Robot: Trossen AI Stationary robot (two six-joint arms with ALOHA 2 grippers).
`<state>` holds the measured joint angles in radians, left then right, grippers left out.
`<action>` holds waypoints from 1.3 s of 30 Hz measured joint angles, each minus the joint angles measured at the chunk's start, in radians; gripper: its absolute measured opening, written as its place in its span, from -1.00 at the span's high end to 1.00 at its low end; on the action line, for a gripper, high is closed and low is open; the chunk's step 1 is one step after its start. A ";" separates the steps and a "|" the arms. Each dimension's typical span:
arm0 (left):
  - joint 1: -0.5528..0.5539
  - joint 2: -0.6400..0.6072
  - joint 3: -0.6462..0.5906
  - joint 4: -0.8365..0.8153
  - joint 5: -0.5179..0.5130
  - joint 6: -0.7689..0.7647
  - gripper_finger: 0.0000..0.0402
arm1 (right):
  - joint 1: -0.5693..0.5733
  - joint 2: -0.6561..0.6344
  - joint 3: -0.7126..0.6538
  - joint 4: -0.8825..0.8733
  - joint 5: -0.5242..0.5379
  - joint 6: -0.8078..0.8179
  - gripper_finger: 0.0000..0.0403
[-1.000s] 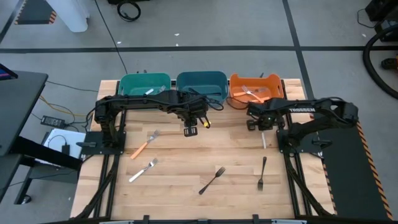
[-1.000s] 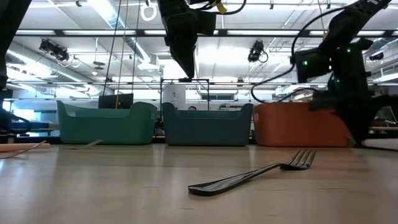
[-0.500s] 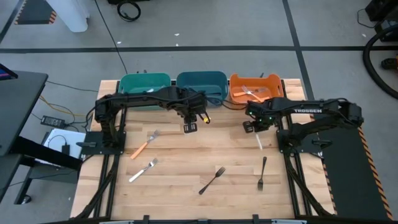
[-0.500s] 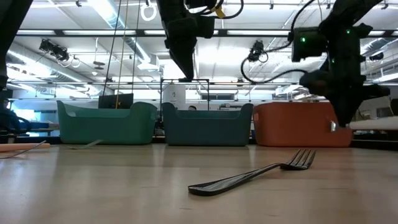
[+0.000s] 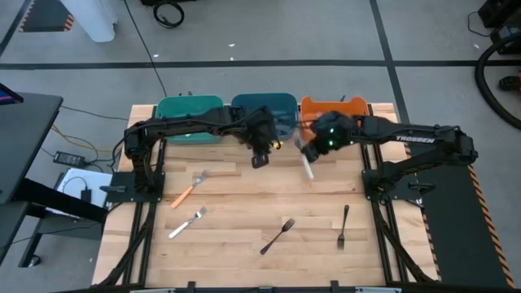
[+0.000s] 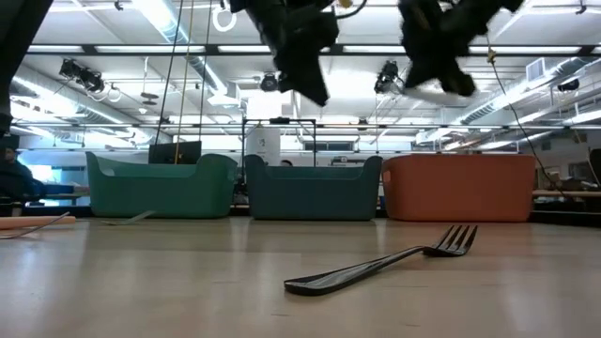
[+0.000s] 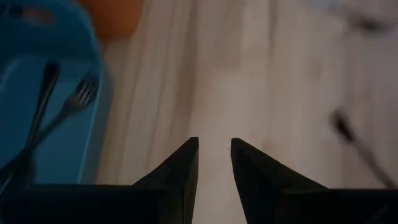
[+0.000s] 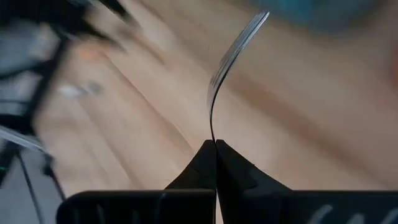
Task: Sort silverware by color (type)
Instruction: Put the white fork into the green bin
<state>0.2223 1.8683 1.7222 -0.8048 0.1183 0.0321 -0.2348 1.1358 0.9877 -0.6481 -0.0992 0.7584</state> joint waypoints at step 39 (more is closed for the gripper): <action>0.139 0.000 0.000 0.761 0.506 -0.518 0.48 | -0.046 0.019 0.334 0.070 0.076 -0.471 0.98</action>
<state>0.3614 1.8679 1.7222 -0.0442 0.6245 -0.4854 -0.2807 1.1549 1.3212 -0.5786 -0.0235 0.2875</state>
